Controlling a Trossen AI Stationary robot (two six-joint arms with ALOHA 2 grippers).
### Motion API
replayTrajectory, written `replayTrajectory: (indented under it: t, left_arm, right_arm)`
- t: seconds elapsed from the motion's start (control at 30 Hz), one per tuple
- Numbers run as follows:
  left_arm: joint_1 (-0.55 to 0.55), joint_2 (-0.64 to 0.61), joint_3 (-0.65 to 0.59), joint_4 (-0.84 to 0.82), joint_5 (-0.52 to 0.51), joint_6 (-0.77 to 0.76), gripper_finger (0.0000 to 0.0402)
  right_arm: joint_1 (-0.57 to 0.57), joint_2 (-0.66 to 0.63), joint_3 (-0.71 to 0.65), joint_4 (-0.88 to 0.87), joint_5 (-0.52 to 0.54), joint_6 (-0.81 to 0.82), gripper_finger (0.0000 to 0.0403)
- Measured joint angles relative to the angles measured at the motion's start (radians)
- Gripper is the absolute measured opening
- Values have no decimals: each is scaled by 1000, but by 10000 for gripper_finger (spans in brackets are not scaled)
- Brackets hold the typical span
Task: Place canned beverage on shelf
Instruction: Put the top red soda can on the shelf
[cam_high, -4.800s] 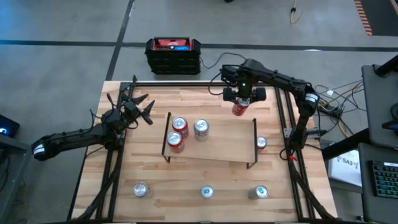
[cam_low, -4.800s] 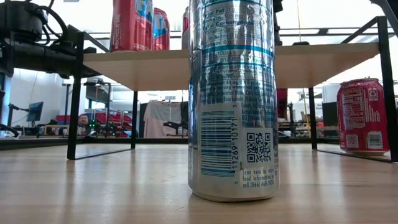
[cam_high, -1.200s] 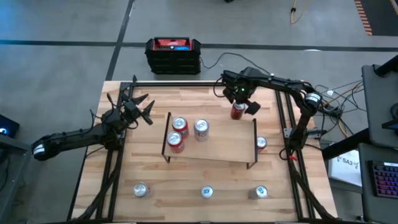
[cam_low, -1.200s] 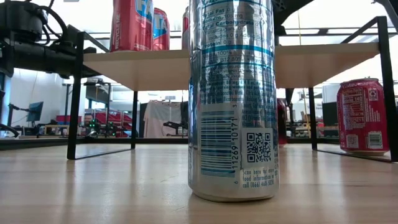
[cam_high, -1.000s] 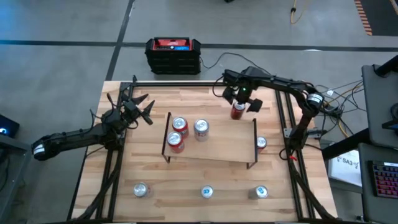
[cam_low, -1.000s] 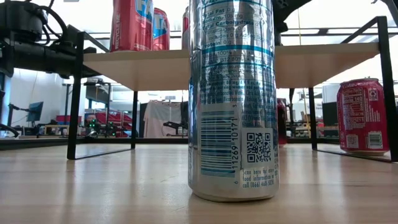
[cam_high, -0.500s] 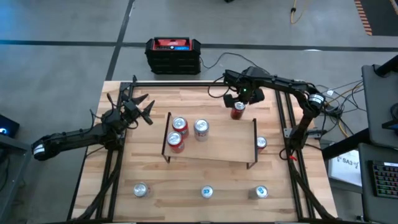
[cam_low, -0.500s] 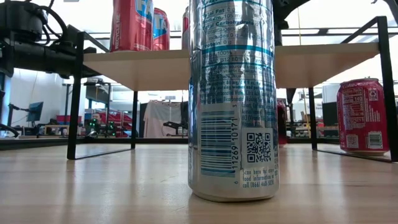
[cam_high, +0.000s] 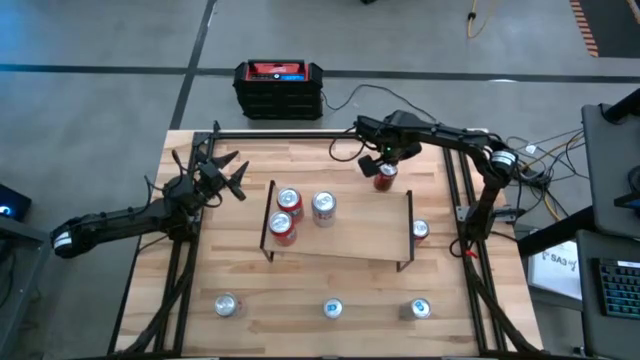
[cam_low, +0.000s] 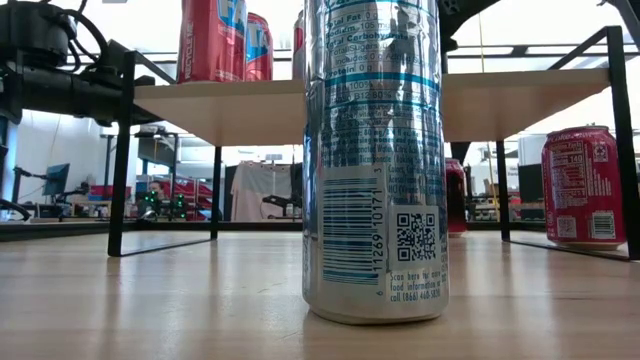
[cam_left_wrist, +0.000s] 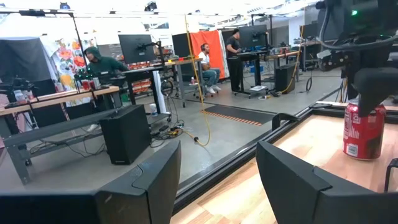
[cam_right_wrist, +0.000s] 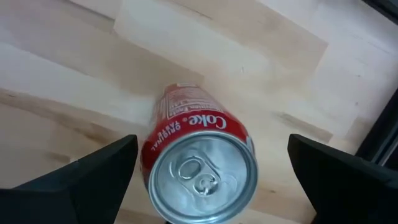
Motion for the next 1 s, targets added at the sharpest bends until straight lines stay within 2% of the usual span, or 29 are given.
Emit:
replayTrajectory:
  t: [0.13,0.4,0.53,0.77,0.87,1.0]
  left_arm:
    - [0,0,0,0,0,0,195]
    - [0,0,0,0,0,0,195]
    - [0,0,0,0,0,0,195]
    - [0,0,0,0,0,0,195]
    - [0,0,0,0,0,0,195]
    - [0,0,0,0,0,0,195]
  right_arm:
    - [-9,10,0,0,-1,128,400]
    - [-14,13,-4,1,-38,211,394]
    - [-16,13,-3,2,-51,224,363]
    - [-11,12,-4,14,-81,302,260]
    - [-3,12,-3,15,-81,372,260]
    - [-2,12,-3,10,-87,572,260]
